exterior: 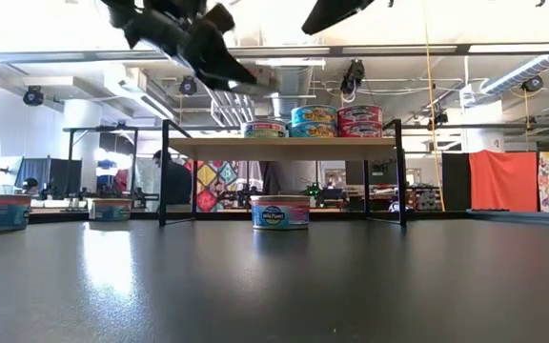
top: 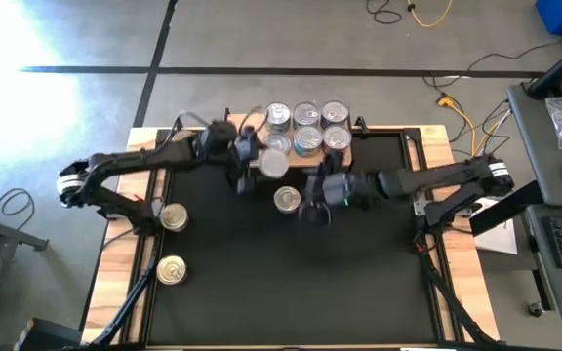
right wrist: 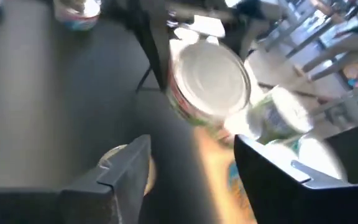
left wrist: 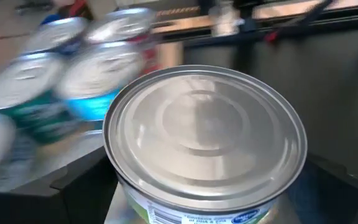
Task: Stack canned seafood by type on shelf
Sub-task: Stack the green white tuna can on top of the other green white tuna can on the shelf
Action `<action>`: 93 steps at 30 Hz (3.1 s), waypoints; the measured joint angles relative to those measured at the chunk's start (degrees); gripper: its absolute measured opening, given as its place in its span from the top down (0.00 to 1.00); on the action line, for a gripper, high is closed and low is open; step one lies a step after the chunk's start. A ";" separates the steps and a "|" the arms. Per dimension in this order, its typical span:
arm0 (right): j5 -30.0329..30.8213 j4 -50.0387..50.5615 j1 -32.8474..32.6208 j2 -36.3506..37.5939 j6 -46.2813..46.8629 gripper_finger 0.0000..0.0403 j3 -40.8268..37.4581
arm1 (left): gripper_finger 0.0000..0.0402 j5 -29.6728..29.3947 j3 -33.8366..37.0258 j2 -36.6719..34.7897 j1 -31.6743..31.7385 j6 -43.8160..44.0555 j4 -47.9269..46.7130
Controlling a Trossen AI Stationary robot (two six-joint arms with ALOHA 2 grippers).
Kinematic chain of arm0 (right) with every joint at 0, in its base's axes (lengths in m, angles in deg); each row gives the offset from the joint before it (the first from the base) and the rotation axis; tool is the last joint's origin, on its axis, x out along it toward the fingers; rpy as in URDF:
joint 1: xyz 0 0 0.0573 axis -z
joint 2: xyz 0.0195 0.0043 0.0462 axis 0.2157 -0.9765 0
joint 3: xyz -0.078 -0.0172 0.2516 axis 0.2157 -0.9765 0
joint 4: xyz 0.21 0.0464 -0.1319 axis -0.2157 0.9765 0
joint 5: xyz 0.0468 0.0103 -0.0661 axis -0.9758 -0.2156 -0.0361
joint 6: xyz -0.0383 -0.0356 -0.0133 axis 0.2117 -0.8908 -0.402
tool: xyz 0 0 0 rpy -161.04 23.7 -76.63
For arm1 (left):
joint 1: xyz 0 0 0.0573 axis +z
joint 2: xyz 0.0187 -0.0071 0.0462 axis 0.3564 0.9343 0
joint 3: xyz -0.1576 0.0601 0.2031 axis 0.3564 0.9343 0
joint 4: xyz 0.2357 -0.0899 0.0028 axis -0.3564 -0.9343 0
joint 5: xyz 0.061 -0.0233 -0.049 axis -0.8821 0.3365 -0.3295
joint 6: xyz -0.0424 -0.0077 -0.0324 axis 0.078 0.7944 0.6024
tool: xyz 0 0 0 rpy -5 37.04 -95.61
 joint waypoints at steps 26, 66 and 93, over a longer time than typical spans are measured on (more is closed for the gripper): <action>-31.28 -16.25 29.38 -16.75 -12.47 0.78 8.37 | 0.06 5.65 -18.39 15.46 11.11 -7.39 -14.68; -38.11 -20.73 29.74 -22.27 -13.16 0.88 8.85 | 0.01 6.68 -16.32 14.01 13.56 -6.89 -17.98; -38.17 -16.42 29.70 -22.16 -13.76 0.91 8.64 | 0.00 3.88 -17.87 8.33 13.38 -7.81 -28.98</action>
